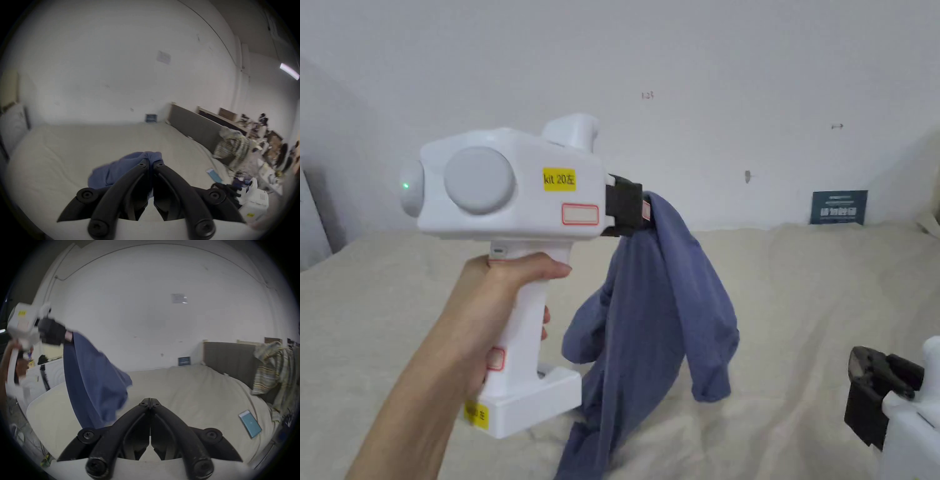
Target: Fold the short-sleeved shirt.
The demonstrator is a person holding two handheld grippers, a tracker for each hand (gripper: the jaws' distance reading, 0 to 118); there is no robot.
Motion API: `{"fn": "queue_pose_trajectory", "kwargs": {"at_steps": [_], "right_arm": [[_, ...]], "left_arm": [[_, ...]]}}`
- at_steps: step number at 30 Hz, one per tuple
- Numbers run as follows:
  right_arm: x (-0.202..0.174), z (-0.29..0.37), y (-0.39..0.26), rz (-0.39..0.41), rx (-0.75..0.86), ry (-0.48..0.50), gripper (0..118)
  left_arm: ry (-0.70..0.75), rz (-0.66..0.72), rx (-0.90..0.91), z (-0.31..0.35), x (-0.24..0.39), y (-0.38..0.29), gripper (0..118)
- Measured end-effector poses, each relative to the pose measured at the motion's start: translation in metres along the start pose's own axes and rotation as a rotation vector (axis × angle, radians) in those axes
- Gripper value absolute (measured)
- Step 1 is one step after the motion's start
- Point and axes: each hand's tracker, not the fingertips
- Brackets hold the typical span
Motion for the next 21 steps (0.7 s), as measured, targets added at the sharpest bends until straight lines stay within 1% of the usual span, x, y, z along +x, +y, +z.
{"fn": "queue_pose_trajectory", "kwargs": {"at_steps": [1,2,4,6,7,9,12,16,18,19,21], "right_arm": [[0.012,0.003,0.001,-0.023,0.000,-0.024,0],[0.024,0.005,0.000,-0.041,-0.005,-0.048,0],[0.042,0.008,-0.002,-0.054,-0.035,-0.081,0],[0.057,0.007,-0.007,-0.049,-0.067,-0.104,0],[0.062,0.006,-0.010,-0.042,-0.091,-0.115,0],[0.068,0.004,-0.016,-0.022,-0.134,-0.115,0],[0.072,0.000,-0.024,0.009,-0.163,-0.110,0],[0.076,-0.012,-0.033,-0.036,-0.196,-0.078,0],[0.076,-0.015,-0.035,-0.046,-0.193,-0.074,0],[0.076,-0.016,-0.036,-0.049,-0.193,-0.066,0],[0.075,-0.018,-0.036,-0.049,-0.195,-0.053,0]], "left_arm": [[-0.057,0.024,-0.024,-0.022,0.007,-0.015,4],[-0.083,0.034,-0.070,-0.046,0.015,-0.032,4],[-0.074,0.045,-0.172,-0.091,0.029,-0.071,4],[-0.115,0.082,-0.283,-0.133,0.040,-0.116,4],[-0.144,0.121,-0.350,-0.153,0.048,-0.142,4],[-0.209,0.172,-0.441,-0.180,0.054,-0.182,4],[-0.191,0.188,-0.472,-0.192,0.059,-0.217,4],[-0.159,0.192,-0.483,-0.192,0.059,-0.229,4],[-0.129,0.167,-0.473,-0.189,0.058,-0.226,4],[-0.121,0.143,-0.467,-0.184,0.066,-0.222,4],[-0.119,0.141,-0.453,-0.180,0.066,-0.216,5]]}}
